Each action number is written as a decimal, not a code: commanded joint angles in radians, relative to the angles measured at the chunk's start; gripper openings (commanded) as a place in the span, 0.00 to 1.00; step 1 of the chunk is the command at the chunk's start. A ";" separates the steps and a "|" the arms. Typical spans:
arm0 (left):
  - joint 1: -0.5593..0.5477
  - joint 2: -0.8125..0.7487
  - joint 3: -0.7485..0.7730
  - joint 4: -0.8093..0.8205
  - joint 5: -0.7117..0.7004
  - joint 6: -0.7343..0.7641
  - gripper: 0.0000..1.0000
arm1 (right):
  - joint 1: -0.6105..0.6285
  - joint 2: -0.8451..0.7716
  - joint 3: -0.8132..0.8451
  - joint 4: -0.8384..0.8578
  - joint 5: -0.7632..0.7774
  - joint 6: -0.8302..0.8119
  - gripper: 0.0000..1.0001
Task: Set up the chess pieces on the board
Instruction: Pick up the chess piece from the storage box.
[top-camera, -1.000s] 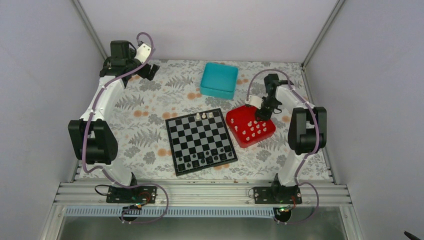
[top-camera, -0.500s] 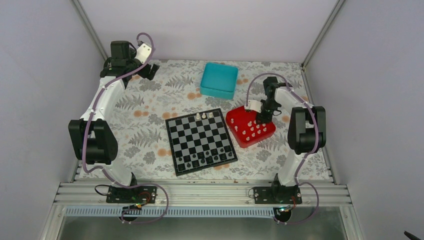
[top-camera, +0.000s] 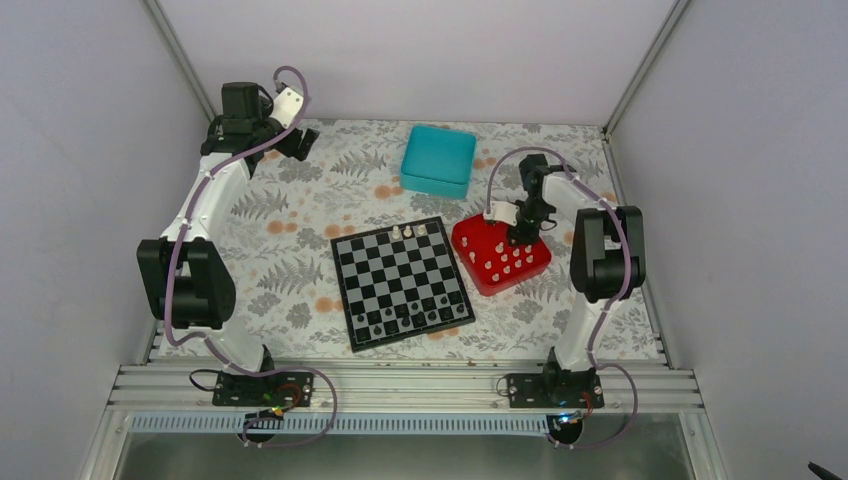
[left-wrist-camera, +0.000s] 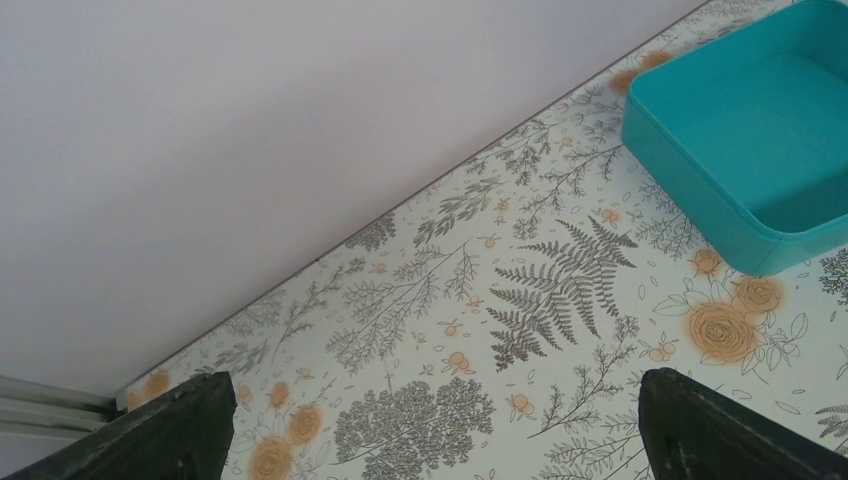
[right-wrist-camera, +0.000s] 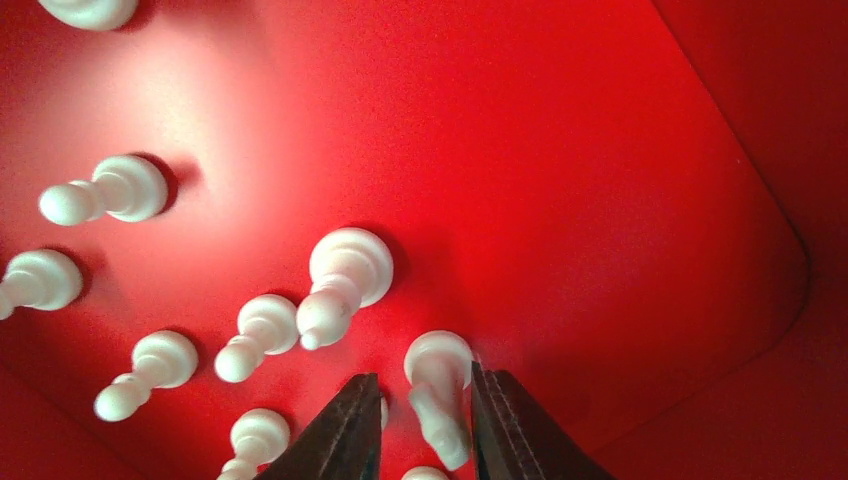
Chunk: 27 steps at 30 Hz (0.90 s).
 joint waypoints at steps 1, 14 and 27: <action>-0.003 -0.019 -0.007 0.012 -0.002 -0.004 1.00 | 0.011 0.033 0.025 0.009 0.012 -0.010 0.24; -0.003 -0.016 -0.009 0.014 0.005 -0.003 1.00 | 0.023 0.023 0.085 -0.024 0.049 0.012 0.07; -0.002 -0.028 -0.002 0.013 0.016 -0.003 1.00 | 0.186 0.024 0.436 -0.254 0.065 0.041 0.04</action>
